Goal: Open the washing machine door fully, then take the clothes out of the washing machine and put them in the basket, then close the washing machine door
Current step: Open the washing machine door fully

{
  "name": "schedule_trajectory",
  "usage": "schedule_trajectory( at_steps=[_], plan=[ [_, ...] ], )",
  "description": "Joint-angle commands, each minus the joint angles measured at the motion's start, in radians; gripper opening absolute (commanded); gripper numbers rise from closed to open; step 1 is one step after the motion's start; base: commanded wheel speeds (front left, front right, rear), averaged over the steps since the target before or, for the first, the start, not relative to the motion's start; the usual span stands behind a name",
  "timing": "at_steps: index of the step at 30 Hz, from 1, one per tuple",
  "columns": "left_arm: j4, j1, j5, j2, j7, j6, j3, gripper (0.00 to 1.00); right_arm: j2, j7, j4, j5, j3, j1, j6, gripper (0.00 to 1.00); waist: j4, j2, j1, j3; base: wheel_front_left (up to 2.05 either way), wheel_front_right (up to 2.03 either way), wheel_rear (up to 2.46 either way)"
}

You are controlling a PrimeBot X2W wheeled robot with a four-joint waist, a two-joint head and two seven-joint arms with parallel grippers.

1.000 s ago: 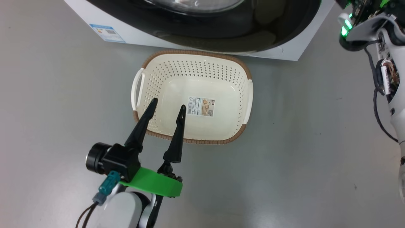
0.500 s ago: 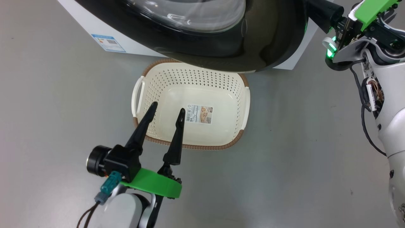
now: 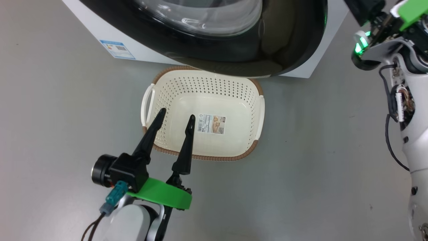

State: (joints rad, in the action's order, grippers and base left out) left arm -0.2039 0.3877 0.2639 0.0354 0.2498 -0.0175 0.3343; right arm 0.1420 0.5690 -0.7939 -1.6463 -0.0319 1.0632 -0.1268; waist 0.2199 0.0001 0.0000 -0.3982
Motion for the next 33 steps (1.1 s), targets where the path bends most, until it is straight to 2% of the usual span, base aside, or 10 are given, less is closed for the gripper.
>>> schedule_trajectory(
  at_steps=[1,5,12,13,15,16,17,27,33],
  plan=[
    [0.017,-0.012,0.000,0.015,0.012,-0.005,-0.028,1.00,-0.011,-0.010,0.051,-0.012,-0.010,-0.024,-0.004,0.00,-0.003,-0.0001,0.0000,0.006,0.00,0.00,0.00],
    [0.010,-0.015,0.000,0.015,0.012,-0.007,-0.032,1.00,-0.008,-0.034,0.146,-0.020,-0.056,-0.101,-0.004,0.00,-0.013,-0.0001,0.0000,0.023,0.00,0.00,0.00],
    [-0.007,-0.032,0.000,0.015,0.012,-0.012,-0.044,1.00,-0.017,-0.082,0.339,-0.008,-0.137,-0.327,-0.004,0.00,-0.027,-0.0001,0.0000,0.072,0.00,0.00,0.00],
    [-0.009,-0.035,-0.001,0.015,0.012,-0.013,-0.047,1.00,-0.022,-0.087,0.366,0.001,-0.140,-0.363,-0.004,0.09,-0.031,-0.0001,0.0000,0.079,0.00,0.00,0.00],
    [-0.013,-0.044,-0.003,0.015,0.012,-0.015,-0.054,1.00,-0.037,-0.096,0.416,0.004,-0.151,-0.432,-0.004,0.47,-0.040,-0.0001,0.0000,0.093,0.00,0.00,0.00],
    [-0.014,-0.049,-0.004,0.015,0.012,-0.015,-0.057,1.00,-0.045,-0.104,0.439,0.007,-0.155,-0.465,-0.004,0.96,-0.045,-0.0001,0.0000,0.099,0.00,0.00,0.00],
    [-0.016,-0.054,-0.007,0.015,0.012,-0.014,-0.061,1.00,-0.053,-0.107,0.460,0.008,-0.155,-0.496,-0.004,1.00,-0.050,-0.0001,0.0000,0.105,0.00,0.00,0.00],
    [-0.044,-0.098,-0.019,0.015,0.012,-0.003,-0.088,1.00,-0.089,-0.186,0.600,0.010,-0.125,-0.757,-0.004,1.00,-0.085,-0.0001,0.0000,0.172,0.00,0.00,0.00],
    [-0.052,-0.141,-0.017,0.015,0.012,-0.004,-0.110,1.00,-0.091,-0.309,0.660,0.042,-0.053,-0.908,-0.004,1.00,-0.103,-0.0001,0.0000,0.215,0.00,0.00,0.00]
  ],
)
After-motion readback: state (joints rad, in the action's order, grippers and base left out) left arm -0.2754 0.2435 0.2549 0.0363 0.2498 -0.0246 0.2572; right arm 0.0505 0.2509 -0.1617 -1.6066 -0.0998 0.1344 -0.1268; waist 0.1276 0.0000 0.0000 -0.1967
